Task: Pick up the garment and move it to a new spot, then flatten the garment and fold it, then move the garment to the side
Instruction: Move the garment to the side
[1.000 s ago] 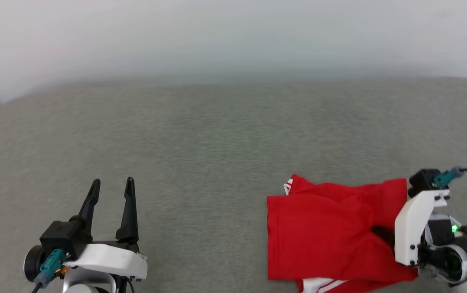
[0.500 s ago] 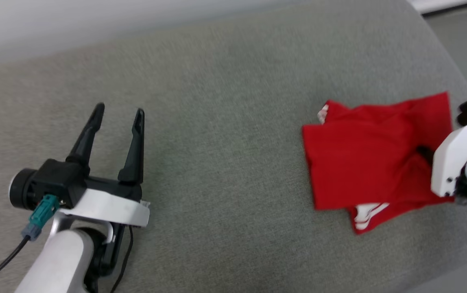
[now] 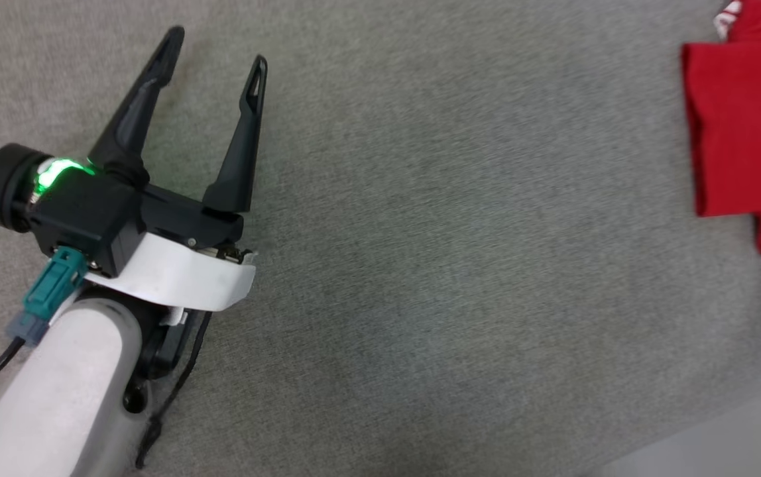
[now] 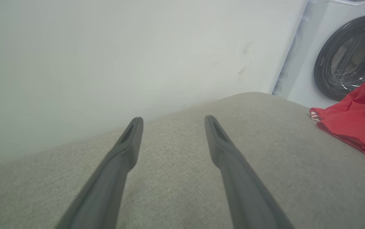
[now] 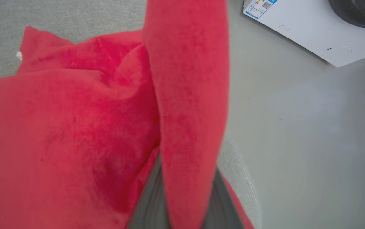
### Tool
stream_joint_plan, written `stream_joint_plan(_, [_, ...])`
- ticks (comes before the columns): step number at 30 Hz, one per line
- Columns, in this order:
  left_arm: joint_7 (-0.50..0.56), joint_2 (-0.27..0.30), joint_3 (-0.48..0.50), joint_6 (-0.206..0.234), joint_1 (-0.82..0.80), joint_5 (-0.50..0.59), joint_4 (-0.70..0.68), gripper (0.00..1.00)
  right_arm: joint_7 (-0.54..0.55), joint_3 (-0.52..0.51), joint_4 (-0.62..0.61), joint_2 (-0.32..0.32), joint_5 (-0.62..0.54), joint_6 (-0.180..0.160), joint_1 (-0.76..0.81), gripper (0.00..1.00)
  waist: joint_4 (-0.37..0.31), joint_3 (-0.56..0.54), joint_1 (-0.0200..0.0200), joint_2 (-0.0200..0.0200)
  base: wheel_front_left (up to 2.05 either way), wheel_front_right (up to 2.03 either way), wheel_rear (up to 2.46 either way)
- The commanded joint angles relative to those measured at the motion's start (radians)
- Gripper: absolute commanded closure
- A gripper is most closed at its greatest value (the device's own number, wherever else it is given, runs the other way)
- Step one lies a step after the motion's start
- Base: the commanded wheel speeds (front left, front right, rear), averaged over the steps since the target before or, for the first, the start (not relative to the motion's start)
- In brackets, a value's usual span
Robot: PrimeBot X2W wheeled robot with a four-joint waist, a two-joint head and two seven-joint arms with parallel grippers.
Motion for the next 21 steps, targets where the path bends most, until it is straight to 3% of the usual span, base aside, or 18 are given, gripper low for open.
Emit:
stream_joint_plan(1, [0.008,0.009,-0.001,0.0,-0.016,0.01,-0.011,0.0,-0.028,-0.012,0.029,-0.009,-0.008,-0.001,-0.025,1.0,0.014,0.039,-0.0002,0.0,0.0,0.0,0.0])
stream_joint_plan(2, [0.013,0.011,-0.001,0.001,-0.021,0.013,-0.018,0.0,-0.051,-0.019,0.052,-0.011,-0.013,-0.001,-0.037,1.0,0.015,0.048,-0.0002,0.0,0.0,0.0,0.0])
stream_joint_plan(3, [0.018,0.013,0.0,0.002,-0.025,0.015,-0.023,0.0,-0.075,-0.024,0.078,-0.011,-0.016,-0.001,-0.049,0.76,0.014,0.055,-0.0002,0.0,0.0,0.0,0.0])
stream_joint_plan(4, [0.023,0.017,0.002,0.004,-0.027,0.016,-0.027,0.0,-0.102,-0.027,0.103,-0.007,-0.019,-0.001,-0.06,0.02,0.013,0.061,-0.0002,0.0,0.0,0.0,0.0])
stream_joint_plan(12, [0.026,0.034,0.014,0.013,-0.005,0.006,-0.022,0.0,-0.35,-0.035,0.246,0.015,-0.094,-0.001,-0.11,0.0,-0.004,0.044,-0.0002,0.0,0.0,0.0,0.0])
stream_joint_plan(21, [-0.055,-0.015,0.033,0.051,0.106,-0.053,0.054,0.0,-0.493,0.024,0.311,-0.023,-0.118,-0.001,-0.051,0.0,0.019,-0.132,-0.0002,0.0,0.0,0.0,0.0])
